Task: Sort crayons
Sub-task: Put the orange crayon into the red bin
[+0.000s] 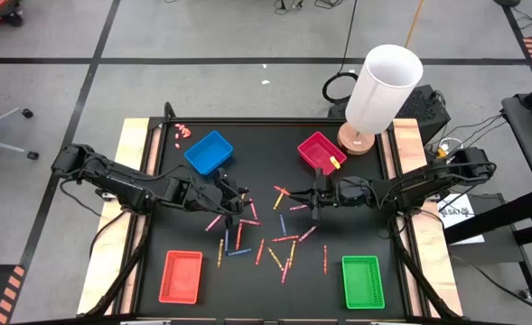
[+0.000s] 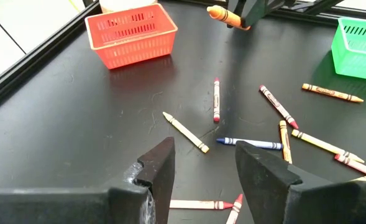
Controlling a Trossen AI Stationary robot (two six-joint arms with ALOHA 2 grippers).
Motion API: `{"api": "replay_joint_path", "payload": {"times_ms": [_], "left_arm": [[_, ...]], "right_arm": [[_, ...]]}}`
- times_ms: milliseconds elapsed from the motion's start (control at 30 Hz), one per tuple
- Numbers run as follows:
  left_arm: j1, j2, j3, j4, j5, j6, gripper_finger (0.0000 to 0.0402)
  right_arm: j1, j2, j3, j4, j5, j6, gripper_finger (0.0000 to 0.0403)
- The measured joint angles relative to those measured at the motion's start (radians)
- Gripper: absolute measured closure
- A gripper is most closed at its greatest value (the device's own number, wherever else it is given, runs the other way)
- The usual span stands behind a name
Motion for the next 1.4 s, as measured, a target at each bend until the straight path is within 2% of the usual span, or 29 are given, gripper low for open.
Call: {"api": "replay_joint_path", "payload": {"times_ms": [500,700,833,1100,1200,1400], "left_arm": [[0.000,0.006,0.000,0.023,0.000,0.009,0.0233],[-0.003,0.101,0.000,0.200,0.006,0.079,0.0233],[0.009,0.176,-0.001,0.310,0.080,0.088,0.0233],[0.044,0.235,0.000,0.458,0.091,0.106,0.0231],[0.057,0.238,0.000,0.501,0.098,0.124,0.0214],[0.076,0.237,0.000,0.552,0.143,0.143,0.0149]], "right_arm": [[0.000,0.000,0.000,-0.003,0.002,-0.034,0.0398],[0.000,0.000,0.000,-0.002,0.003,-0.086,0.0398],[0.000,0.000,0.000,0.005,0.003,-0.108,0.0398],[0.000,0.000,0.000,0.005,0.003,-0.161,0.0398],[0.000,0.000,0.000,0.005,0.003,-0.177,0.0398],[0.000,0.000,0.000,0.006,0.003,-0.184,0.0398]]}}
